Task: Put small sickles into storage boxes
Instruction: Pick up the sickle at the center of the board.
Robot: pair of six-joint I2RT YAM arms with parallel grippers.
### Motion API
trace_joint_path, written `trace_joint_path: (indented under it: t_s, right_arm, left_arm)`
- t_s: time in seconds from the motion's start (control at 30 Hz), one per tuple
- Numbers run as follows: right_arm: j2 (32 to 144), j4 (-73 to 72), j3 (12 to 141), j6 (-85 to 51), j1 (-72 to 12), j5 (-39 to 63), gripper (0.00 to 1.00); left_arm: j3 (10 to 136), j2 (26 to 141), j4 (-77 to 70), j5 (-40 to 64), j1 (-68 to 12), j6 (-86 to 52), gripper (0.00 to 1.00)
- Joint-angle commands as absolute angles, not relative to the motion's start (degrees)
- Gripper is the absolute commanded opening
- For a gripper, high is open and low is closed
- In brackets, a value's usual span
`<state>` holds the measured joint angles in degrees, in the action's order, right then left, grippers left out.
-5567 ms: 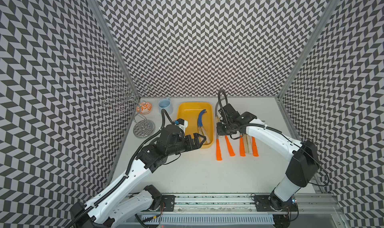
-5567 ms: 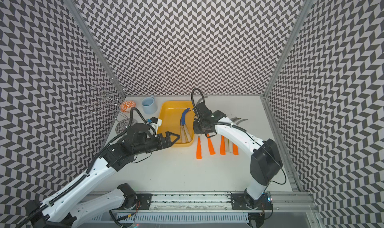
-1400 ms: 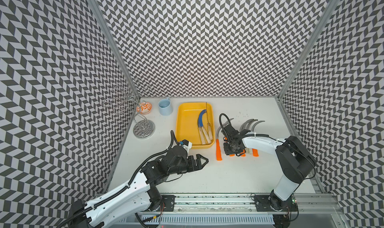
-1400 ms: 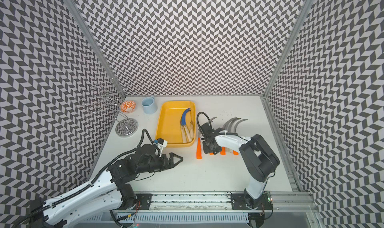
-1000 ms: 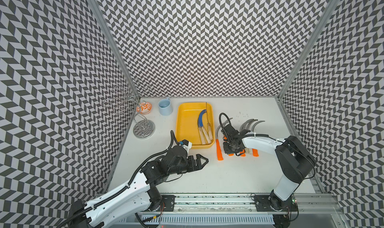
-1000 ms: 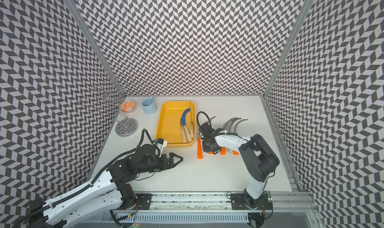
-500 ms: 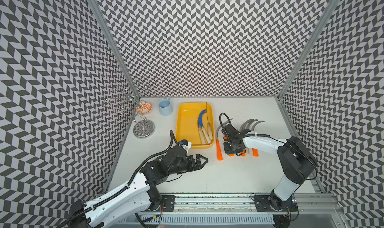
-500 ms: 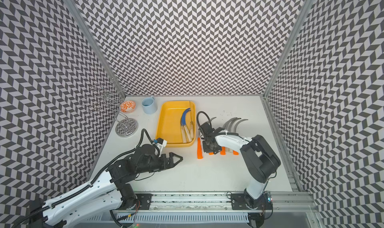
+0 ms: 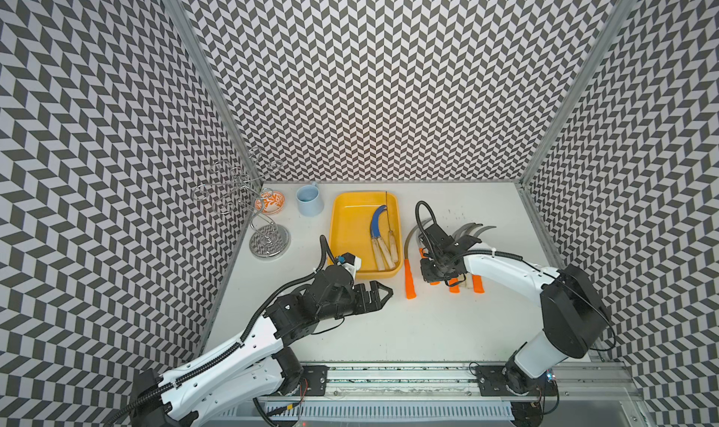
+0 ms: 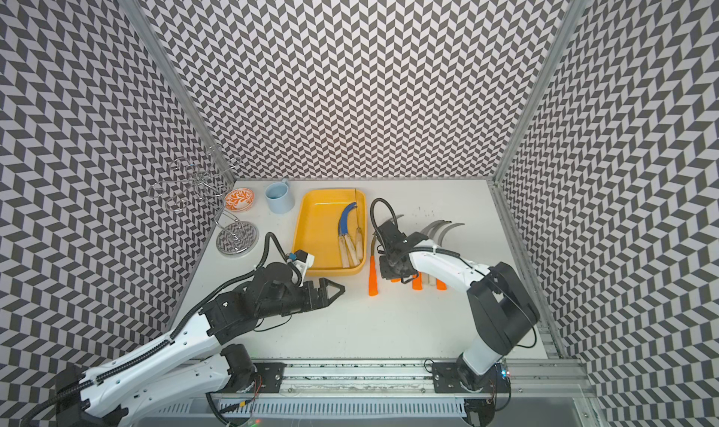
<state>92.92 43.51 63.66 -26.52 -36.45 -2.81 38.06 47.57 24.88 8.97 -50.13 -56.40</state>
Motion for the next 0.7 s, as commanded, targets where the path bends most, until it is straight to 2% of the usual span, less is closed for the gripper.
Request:
trace_joint_path:
  t_s: [0.0,0.67]
  right_arm:
    - [91.0,44.1,65.6,-26.2,-36.0,-3.4,0.0]
    - [88.5,44.0,61.7,-23.7,-30.5,-2.5,0.0]
  left_arm:
    - [40.9,48.4,25.7,7.8,-49.1,-54.5,1.0]
    - [43.2,50.4,25.4,10.7,-44.4,-52.1,1.0]
